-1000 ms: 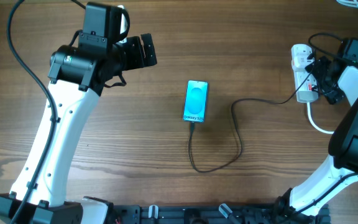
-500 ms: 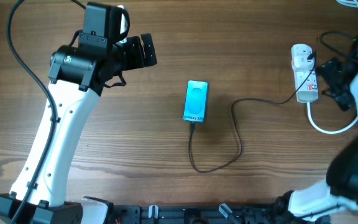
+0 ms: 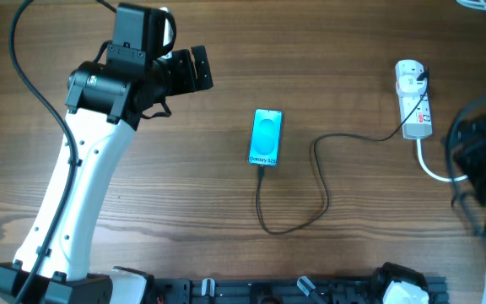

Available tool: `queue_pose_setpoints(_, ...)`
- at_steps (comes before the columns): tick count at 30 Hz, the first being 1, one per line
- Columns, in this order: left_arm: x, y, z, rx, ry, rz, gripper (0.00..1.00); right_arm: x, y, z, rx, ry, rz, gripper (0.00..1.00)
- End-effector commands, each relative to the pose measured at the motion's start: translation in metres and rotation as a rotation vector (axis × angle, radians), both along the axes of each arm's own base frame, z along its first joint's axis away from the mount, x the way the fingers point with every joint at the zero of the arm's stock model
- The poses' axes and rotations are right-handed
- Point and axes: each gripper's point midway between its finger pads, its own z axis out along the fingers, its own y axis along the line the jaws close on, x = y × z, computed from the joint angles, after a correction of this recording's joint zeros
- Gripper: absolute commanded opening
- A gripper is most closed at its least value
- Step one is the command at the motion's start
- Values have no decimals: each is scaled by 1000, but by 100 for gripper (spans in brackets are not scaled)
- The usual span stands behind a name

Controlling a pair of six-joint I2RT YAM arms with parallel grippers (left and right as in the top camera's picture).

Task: Plug charger to phone and switch on socket

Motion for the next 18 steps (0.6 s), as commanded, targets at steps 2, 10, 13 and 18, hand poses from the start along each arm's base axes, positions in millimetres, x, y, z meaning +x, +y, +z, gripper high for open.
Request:
queue_pose_setpoints(2, 0, 1, 0, 13, -4, -3, 100, -41, 44, 12, 32, -144, 146, 100)
queue_pose_setpoints(10, 0, 1, 0, 13, -4, -3, 100, -61, 68, -6, 183, -165, 140, 100)
queue_pose_setpoints(13, 0, 1, 0, 13, -4, -3, 100, -61, 68, -6, 230, -177, 96, 100)
queue_pose_setpoints(18, 0, 1, 0, 13, -4, -3, 100, -63, 62, -8, 212, -169, 61, 100)
